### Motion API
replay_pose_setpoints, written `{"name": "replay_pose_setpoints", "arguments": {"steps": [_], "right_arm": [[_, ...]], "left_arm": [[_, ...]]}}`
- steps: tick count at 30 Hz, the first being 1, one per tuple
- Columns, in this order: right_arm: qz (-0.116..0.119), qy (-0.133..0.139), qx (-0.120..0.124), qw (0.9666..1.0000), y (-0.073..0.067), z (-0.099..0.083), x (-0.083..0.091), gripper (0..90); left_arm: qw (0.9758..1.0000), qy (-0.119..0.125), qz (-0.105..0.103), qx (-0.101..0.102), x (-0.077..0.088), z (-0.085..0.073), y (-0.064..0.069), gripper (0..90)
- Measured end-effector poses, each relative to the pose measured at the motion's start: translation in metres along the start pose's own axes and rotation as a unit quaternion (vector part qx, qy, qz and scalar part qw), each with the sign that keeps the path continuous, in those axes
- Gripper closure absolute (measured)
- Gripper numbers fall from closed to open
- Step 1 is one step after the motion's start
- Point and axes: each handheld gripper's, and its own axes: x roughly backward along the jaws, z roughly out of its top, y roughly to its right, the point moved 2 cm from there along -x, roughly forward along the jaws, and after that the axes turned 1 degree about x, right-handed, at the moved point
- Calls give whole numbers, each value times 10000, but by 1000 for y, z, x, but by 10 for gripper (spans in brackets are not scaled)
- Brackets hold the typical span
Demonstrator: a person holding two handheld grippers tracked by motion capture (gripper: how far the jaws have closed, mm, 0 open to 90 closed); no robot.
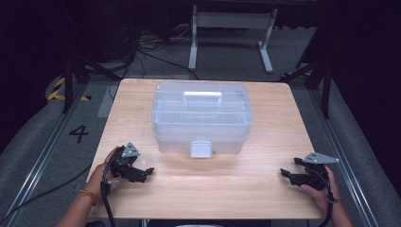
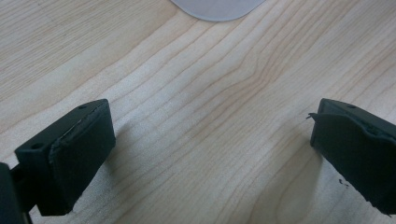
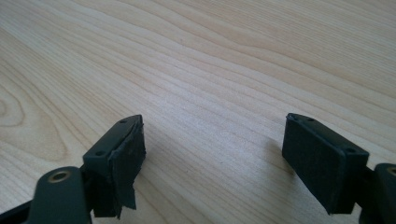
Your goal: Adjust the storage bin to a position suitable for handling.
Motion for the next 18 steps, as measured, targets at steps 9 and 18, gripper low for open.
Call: {"name": "replay_pose_setpoints", "arguments": {"steps": [9,18], "right_arm": [[-11,0,-10,10000,0,0,0,220],[-53,-2,-53,10000,0,1,0,243]], "left_arm": [[10000,17,-4,8,-1,0,0,2],[9999,18,-113,-112,4,-6,2,4]]}}
